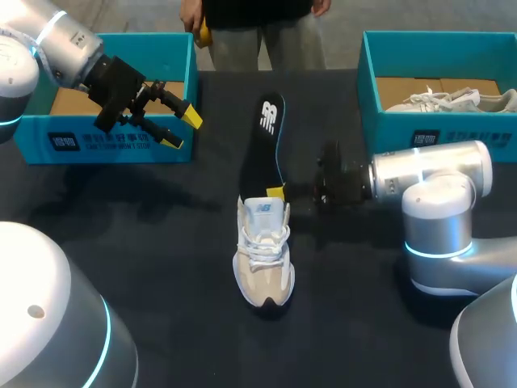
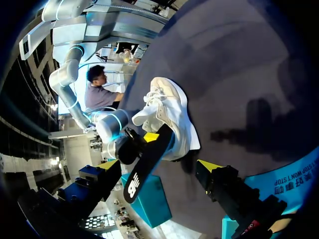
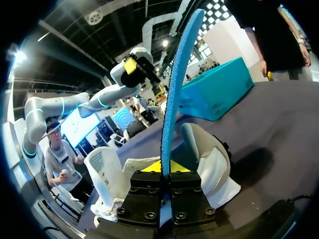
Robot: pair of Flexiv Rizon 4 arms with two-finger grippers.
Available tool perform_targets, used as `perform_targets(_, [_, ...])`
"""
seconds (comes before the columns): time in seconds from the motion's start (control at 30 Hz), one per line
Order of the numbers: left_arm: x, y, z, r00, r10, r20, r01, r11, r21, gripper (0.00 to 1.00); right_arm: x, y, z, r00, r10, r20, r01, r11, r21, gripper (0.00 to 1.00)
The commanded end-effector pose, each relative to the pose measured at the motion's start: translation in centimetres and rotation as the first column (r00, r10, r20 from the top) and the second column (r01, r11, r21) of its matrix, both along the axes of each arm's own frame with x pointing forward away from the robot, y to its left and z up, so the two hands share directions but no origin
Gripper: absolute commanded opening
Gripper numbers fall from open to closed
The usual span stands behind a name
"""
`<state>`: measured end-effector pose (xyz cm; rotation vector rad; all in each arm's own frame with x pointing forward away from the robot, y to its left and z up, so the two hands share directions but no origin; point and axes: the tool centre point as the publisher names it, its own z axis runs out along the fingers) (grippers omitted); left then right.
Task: Take the shoe out of the shoebox, open the shoe tongue, remove and reinsert the insole, then place the shoe into the shoebox
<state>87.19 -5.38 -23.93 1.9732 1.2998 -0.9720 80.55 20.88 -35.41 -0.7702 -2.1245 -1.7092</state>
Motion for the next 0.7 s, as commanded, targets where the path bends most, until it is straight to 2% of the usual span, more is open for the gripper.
perform_targets(0.03, [0.0,0.0,0.0,1.0,-0.002,0.001,0.002,1.0,0.002,1.0,-0.2,0.5,-0.2,1.0,0.001,0.001,-0.001,1.0,-0.008,0.0])
perform_targets(0.07, [0.0,0.0,0.0,1.0,-0.002,0.001,0.002,1.0,0.002,1.0,-0.2,0.5,-0.1,1.0,0.001,0.003,-0.001,1.0,-0.008,0.0])
perform_targets(0.1, [0.0,0.0,0.0,1.0,-0.002,0.001,0.002,1.0,0.002,1.0,-0.1,0.5,0.0,1.0,0.002,0.004,-0.002,1.0,-0.007,0.08])
perform_targets(0.2, [0.0,0.0,0.0,1.0,-0.002,0.001,0.002,1.0,0.002,1.0,0.1,0.5,0.4,1.0,0.006,0.011,-0.005,1.0,-0.007,0.44])
perform_targets(0.27, [0.0,0.0,0.0,1.0,-0.002,0.001,0.002,1.0,0.002,1.0,0.2,0.5,0.6,1.0,0.007,0.018,-0.007,1.0,-0.008,0.56])
perform_targets(0.3, [0.0,0.0,0.0,1.0,-0.002,0.001,0.002,1.0,0.002,1.0,0.3,0.5,0.7,1.0,0.009,0.022,-0.009,1.0,-0.01,0.59])
perform_targets(0.33, [0.0,0.0,0.0,1.0,-0.002,0.001,0.002,1.0,0.002,1.0,0.4,0.5,0.8,1.0,0.011,0.025,-0.01,1.0,-0.013,0.59])
perform_targets(0.4, [0.0,0.0,0.0,1.0,-0.002,0.001,0.002,1.0,0.002,1.0,0.5,0.4,0.9,1.0,0.012,0.026,-0.011,1.0,-0.015,0.5])
perform_targets(0.7, [0.0,0.0,0.0,1.0,-0.002,0.001,0.002,1.0,0.002,1.0,0.7,0.6,1.3,0.999,0.019,0.036,-0.019,1.0,-0.016,0.46])
